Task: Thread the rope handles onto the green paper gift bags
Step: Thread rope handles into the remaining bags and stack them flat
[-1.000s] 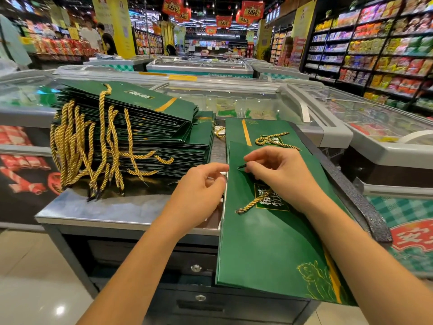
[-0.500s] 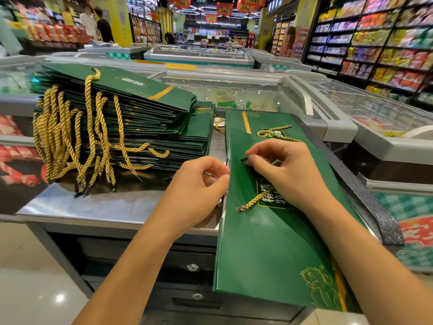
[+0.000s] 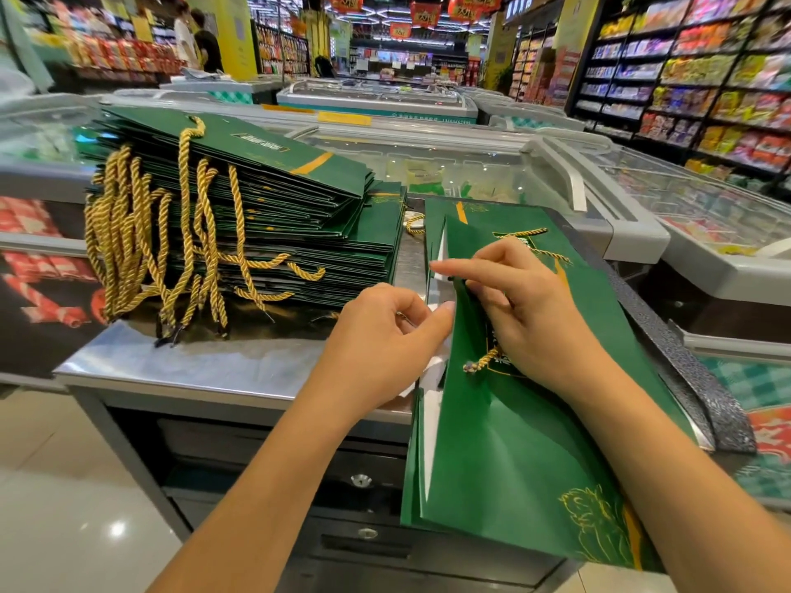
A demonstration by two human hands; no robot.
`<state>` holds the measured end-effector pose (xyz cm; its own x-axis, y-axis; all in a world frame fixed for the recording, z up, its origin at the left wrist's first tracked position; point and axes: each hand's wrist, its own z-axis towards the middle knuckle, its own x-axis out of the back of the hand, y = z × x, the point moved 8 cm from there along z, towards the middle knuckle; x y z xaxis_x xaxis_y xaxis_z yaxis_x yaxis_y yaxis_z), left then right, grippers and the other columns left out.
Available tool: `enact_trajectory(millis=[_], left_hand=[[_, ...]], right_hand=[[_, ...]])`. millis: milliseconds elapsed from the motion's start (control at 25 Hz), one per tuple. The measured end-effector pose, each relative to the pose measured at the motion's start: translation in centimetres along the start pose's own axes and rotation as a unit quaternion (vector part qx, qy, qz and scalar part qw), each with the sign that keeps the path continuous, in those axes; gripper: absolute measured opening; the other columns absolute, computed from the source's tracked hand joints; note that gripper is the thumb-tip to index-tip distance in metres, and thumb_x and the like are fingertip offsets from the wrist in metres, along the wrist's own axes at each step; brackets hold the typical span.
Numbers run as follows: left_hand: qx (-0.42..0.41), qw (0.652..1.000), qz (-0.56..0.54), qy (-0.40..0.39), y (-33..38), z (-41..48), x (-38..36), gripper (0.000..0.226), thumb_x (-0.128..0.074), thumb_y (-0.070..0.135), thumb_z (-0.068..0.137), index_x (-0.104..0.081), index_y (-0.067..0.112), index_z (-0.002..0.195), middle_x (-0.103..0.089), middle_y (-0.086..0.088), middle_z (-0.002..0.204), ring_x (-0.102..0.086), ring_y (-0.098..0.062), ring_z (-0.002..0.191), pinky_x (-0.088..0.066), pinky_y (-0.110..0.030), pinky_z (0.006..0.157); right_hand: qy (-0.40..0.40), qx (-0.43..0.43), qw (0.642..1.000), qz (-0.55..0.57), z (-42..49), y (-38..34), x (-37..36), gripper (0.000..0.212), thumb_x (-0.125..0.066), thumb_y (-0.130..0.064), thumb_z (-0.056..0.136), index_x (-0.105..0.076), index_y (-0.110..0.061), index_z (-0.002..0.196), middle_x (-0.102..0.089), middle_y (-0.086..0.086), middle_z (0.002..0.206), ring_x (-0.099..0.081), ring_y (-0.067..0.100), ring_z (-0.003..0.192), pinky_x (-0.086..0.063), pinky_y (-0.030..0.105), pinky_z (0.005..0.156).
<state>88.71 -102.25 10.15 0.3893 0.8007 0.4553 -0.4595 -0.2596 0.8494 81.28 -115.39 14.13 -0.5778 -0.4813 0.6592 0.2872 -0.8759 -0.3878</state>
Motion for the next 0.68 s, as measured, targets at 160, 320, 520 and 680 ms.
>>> enact_trajectory(millis=[160, 320, 520, 680], left_hand=[[-0.014, 1.000, -0.023, 0.015, 0.1, 0.3, 0.3, 0.023, -0.072, 0.044, 0.088, -0.068, 0.023, 0.080, -0.061, 0.015, 0.062, -0.048, 0.000, 0.050, -0.042, -0.026, 0.059], [-0.082, 0.995, 0.053, 0.013, 1.8, 1.5, 0.2, 0.021, -0.071, 0.032, 0.091, -0.065, 0.032, 0.111, -0.067, 0.010, 0.076, -0.049, 0.000, 0.058, -0.044, -0.029, 0.064], [-0.109, 0.993, -0.002, 0.038, 2.5, 2.7, -0.7, 0.015, -0.069, 0.023, 0.093, -0.075, 0.024, 0.106, -0.068, 0.009, 0.078, -0.058, -0.001, 0.067, -0.052, -0.030, 0.068], [-0.096, 0.992, -0.028, 0.075, 2.1, 2.5, -0.1, 0.006, -0.068, 0.021, 0.094, -0.073, 0.019, 0.091, -0.066, 0.009, 0.077, -0.052, 0.001, 0.060, -0.047, -0.028, 0.062]], right_hand=[[0.014, -0.025, 0.999, 0.035, 0.2, 0.6, 0.2, 0.030, -0.053, 0.001, 0.099, -0.067, -0.023, 0.111, -0.055, -0.001, 0.104, -0.055, 0.007, 0.096, -0.043, 0.023, 0.079], [0.023, -0.041, 0.996, 0.075, 0.1, 1.2, 0.4, 0.029, -0.054, 0.004, 0.098, -0.066, -0.021, 0.106, -0.058, -0.003, 0.101, -0.057, 0.007, 0.095, -0.045, 0.029, 0.078], [0.032, -0.044, 0.993, 0.103, 0.1, 1.1, 0.6, 0.031, -0.056, 0.005, 0.097, -0.065, -0.024, 0.105, -0.059, -0.003, 0.102, -0.059, 0.009, 0.094, -0.046, 0.028, 0.077], [0.041, -0.035, 0.994, 0.092, 0.1, 0.8, 0.8, 0.032, -0.057, 0.005, 0.096, -0.066, -0.024, 0.104, -0.058, -0.002, 0.102, -0.058, 0.013, 0.097, -0.044, 0.020, 0.077]])
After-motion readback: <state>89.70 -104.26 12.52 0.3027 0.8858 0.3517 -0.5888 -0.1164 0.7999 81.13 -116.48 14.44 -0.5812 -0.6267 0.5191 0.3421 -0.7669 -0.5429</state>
